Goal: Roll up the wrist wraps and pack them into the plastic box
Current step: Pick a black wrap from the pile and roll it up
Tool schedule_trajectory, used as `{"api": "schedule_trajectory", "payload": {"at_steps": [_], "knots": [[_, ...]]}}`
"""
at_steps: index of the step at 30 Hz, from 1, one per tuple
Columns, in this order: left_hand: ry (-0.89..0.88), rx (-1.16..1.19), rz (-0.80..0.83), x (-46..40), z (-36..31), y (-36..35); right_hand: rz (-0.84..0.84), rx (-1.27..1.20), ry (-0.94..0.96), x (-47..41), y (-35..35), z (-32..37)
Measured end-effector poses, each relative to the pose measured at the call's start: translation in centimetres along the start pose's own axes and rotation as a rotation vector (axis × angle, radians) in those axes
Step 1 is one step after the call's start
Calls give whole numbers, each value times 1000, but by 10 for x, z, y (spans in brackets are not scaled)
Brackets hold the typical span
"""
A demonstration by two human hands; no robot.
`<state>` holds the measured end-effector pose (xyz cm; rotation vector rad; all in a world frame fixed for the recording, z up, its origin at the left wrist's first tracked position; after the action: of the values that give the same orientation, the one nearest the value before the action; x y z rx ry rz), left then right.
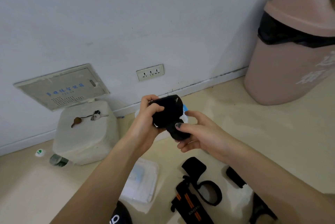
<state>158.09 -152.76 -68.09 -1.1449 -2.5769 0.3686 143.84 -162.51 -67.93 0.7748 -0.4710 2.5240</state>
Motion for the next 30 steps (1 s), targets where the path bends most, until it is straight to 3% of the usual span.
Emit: {"api": "schedule_trajectory", "payload": {"at_steps": [5, 14, 26, 30], "knots": [[-22, -27, -39, 1, -1, -1, -95, -37, 145, 0, 5, 9], [64, -60, 63, 7, 13, -21, -139, -141, 246, 1, 9, 18], [-19, -165, 31, 12, 9, -22, 93, -365, 132, 1, 9, 17], [5, -141, 88, 16, 7, -23, 10, -112, 232, 5, 7, 17]]}}
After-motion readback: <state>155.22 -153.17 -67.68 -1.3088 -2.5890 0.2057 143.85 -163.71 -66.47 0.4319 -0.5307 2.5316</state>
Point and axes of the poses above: each hand's wrist, its own x-axis away from the middle knuckle, its own y-axis out of the back of the hand, z = x × y, the point moved 3 cm from there along -x, towards the middle knuckle, and after that the axes turned 8 degrees about -y, right-handed, at the moved point
